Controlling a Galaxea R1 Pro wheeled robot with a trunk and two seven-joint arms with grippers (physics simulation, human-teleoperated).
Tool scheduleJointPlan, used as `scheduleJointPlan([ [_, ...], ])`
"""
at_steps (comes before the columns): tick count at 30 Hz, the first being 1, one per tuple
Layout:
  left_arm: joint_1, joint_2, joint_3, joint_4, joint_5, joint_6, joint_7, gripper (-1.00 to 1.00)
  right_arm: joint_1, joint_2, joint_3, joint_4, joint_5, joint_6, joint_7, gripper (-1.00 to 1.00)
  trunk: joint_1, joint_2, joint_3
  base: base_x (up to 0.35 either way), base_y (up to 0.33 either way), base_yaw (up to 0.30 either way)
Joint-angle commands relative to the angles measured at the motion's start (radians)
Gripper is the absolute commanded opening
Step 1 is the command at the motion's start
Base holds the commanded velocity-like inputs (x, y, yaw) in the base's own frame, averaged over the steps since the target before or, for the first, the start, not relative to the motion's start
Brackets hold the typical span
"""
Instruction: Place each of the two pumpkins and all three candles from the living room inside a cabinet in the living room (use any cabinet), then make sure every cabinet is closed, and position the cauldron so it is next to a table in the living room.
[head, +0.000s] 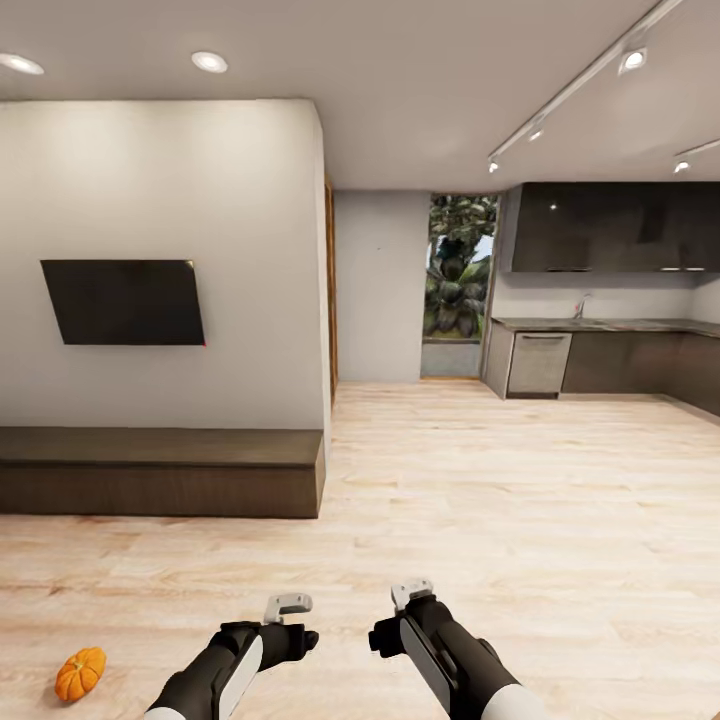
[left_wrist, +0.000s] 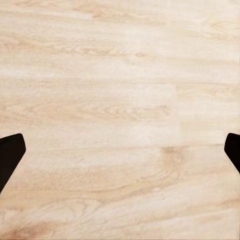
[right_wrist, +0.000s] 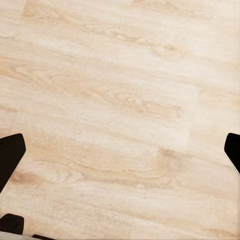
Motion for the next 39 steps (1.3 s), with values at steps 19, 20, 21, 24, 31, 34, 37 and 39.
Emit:
scheduleJointPlan([
  [19,-0.001,0.001,-0.003,-0.001,0.009,0.005,0.003,1.00,-0.001,0.000,0.002,-0.001,-0.011,0.002,-0.009,1.00,0.001,-0.001,-0.001,0.325,-0.018,0.038],
  [20,-0.001,0.001,-0.003,-0.001,0.009,0.005,0.003,1.00,-0.001,0.000,0.002,-0.001,-0.011,0.002,-0.009,1.00,0.001,-0.001,-0.001,0.332,0.000,0.200],
  [21,-0.001,0.001,-0.003,-0.001,0.009,0.005,0.003,1.00,-0.001,0.000,0.002,-0.001,-0.011,0.002,-0.009,1.00,0.001,-0.001,-0.001,0.332,0.000,0.187],
  [24,-0.001,0.001,-0.003,-0.001,0.008,0.005,0.003,1.00,-0.001,0.000,0.002,-0.002,-0.011,0.002,-0.009,1.00,0.001,-0.001,-0.001,0.332,0.000,0.104],
  [31,-0.001,0.001,-0.004,-0.001,0.007,0.005,0.003,1.00,-0.001,0.000,0.002,-0.001,-0.011,0.002,-0.009,1.00,0.001,-0.001,-0.001,0.332,0.000,0.024],
  [34,-0.001,0.001,-0.004,-0.001,0.007,0.005,0.003,1.00,-0.001,0.000,0.002,-0.001,-0.011,0.002,-0.009,1.00,0.001,-0.001,-0.001,0.332,0.000,0.004],
  [37,-0.001,0.001,-0.004,-0.001,0.007,0.005,0.003,1.00,-0.001,0.000,0.002,-0.001,-0.011,0.002,-0.009,1.00,0.001,-0.001,-0.001,0.333,0.000,0.001],
  [39,-0.001,0.001,-0.004,-0.001,0.007,0.005,0.003,1.00,-0.001,0.000,0.002,-0.001,-0.011,0.002,-0.009,1.00,0.001,-0.001,-0.001,0.335,0.000,0.000],
])
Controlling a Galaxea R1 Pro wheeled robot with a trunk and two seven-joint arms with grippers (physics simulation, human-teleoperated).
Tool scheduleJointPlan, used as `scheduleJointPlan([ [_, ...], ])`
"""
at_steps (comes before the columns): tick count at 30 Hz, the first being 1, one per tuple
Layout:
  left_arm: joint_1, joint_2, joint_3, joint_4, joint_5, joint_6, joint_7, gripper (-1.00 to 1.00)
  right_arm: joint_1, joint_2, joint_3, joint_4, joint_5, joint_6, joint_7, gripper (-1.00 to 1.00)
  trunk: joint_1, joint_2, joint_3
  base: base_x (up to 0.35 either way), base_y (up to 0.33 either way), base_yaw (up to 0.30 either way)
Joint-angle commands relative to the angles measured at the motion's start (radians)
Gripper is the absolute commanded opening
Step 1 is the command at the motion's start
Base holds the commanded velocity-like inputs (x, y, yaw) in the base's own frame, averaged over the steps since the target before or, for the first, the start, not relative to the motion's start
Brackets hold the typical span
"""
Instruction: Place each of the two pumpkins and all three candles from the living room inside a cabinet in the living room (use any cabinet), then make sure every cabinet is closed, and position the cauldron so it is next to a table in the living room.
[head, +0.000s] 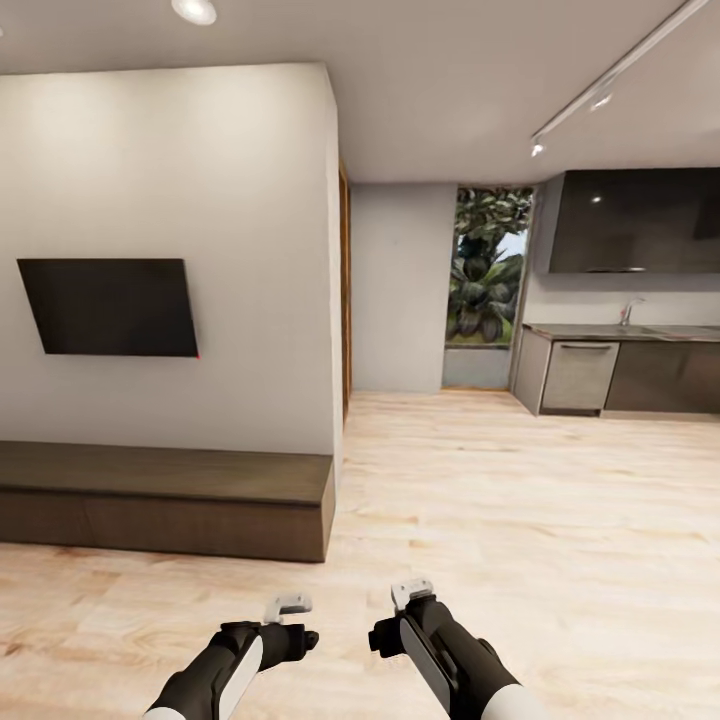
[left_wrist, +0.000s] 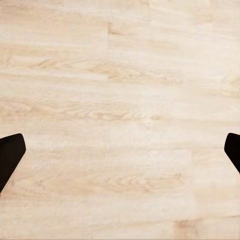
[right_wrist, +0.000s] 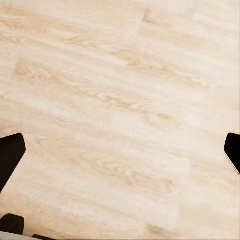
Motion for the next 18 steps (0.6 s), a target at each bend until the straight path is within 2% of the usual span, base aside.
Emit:
scheduleJointPlan([
  [1,0.000,0.001,-0.003,-0.001,0.010,0.005,0.003,1.00,-0.001,0.000,0.002,-0.001,-0.011,0.003,-0.009,1.00,0.001,-0.001,-0.001,0.335,0.000,0.000],
  [18,0.000,0.001,-0.003,-0.001,0.009,0.005,0.003,1.00,-0.001,0.000,0.002,-0.001,-0.011,0.003,-0.008,1.00,0.001,-0.001,-0.001,0.336,0.000,0.000],
])
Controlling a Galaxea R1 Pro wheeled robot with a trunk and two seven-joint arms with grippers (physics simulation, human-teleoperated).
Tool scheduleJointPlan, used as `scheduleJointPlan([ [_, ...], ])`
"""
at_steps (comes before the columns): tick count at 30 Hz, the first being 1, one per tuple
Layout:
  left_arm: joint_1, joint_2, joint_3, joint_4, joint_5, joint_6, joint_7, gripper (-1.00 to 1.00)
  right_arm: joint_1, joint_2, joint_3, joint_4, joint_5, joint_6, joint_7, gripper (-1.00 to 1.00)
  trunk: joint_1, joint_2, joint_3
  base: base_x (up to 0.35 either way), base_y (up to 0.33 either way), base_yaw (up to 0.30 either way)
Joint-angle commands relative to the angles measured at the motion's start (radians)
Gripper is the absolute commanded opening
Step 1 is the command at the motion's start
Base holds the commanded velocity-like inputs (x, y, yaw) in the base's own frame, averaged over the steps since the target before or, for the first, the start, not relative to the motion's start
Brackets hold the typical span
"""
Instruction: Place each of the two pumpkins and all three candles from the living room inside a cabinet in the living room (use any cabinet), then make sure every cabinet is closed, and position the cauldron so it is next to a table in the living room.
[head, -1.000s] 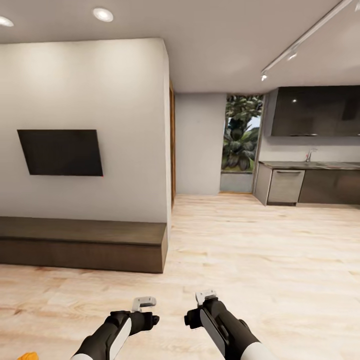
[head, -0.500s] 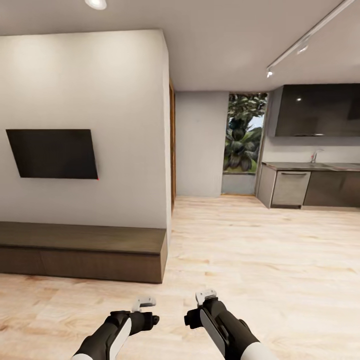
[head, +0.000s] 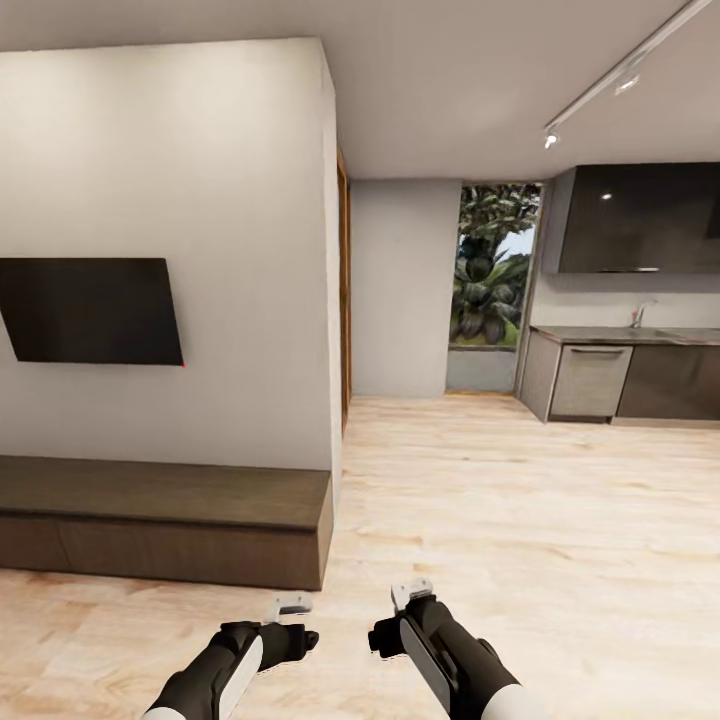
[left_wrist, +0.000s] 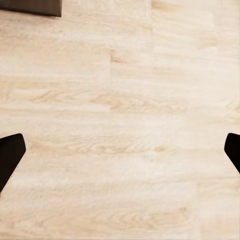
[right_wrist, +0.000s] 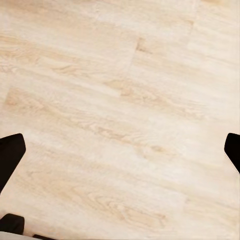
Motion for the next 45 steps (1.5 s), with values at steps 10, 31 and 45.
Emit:
scheduleJointPlan([
  [10,0.000,0.001,-0.004,-0.001,0.010,0.005,0.003,1.00,-0.001,0.000,0.002,-0.001,-0.011,0.003,-0.009,1.00,0.001,-0.001,-0.001,0.336,0.033,0.000],
  [31,0.000,0.001,-0.003,-0.001,0.010,0.006,0.002,1.00,-0.001,0.000,0.002,-0.001,-0.011,0.003,-0.009,1.00,0.001,-0.001,-0.001,0.282,0.173,-0.101],
  [45,0.000,0.002,-0.003,-0.001,0.010,0.007,0.002,1.00,-0.001,0.000,0.002,-0.001,-0.011,0.003,-0.009,1.00,0.001,-0.001,-0.001,0.170,0.280,-0.045],
])
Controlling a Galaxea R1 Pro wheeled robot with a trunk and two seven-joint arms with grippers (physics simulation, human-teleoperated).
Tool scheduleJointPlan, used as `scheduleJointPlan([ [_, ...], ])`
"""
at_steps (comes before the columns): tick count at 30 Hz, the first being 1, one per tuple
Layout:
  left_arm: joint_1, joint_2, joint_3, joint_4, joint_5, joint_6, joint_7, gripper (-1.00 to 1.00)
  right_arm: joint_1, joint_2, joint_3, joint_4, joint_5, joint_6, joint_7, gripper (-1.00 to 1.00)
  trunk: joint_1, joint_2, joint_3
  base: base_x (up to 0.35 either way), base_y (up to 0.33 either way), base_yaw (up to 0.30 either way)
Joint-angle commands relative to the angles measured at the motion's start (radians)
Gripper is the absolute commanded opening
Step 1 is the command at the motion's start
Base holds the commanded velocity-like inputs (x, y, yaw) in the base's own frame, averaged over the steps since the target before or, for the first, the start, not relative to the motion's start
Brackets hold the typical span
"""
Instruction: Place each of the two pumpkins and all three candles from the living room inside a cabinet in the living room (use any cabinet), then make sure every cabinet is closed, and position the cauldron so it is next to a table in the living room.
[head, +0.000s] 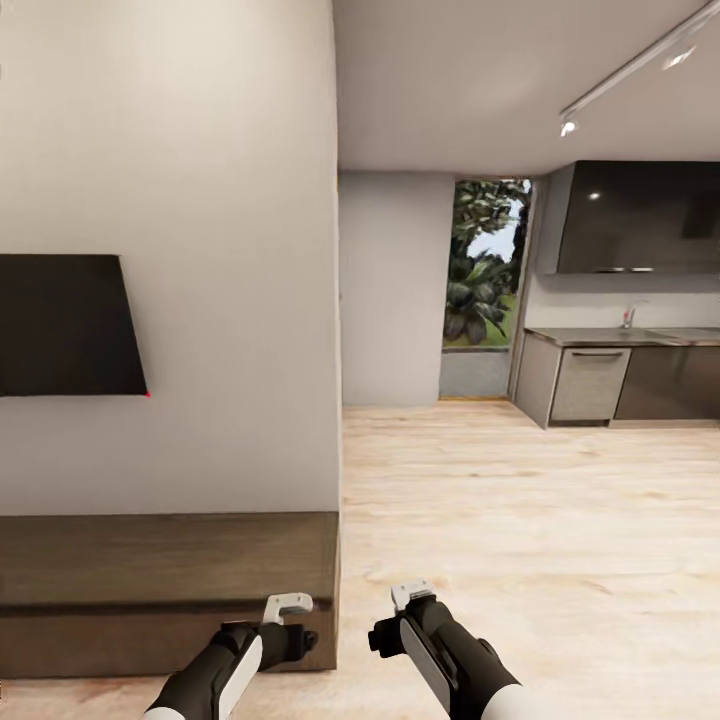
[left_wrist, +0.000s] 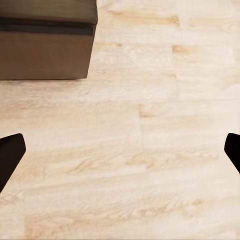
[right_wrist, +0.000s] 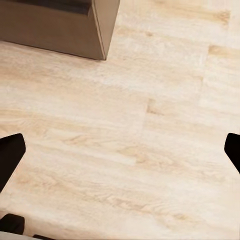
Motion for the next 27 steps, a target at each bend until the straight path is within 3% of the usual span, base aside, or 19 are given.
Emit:
scheduleJointPlan([
  [1,0.000,0.001,-0.004,-0.001,0.010,0.005,0.002,1.00,-0.001,0.000,0.003,-0.001,-0.010,0.003,-0.009,1.00,0.000,-0.001,-0.001,0.096,0.311,-0.021],
  [12,0.000,0.001,-0.004,-0.001,0.010,0.005,0.002,1.00,-0.001,0.000,0.003,-0.001,-0.010,0.002,-0.009,1.00,0.000,-0.001,-0.001,0.081,0.291,-0.004],
  [27,0.000,0.001,-0.004,-0.001,0.011,0.005,0.002,1.00,-0.001,0.000,0.003,0.001,-0.010,0.002,-0.009,1.00,0.000,-0.001,-0.001,0.172,0.113,0.000],
])
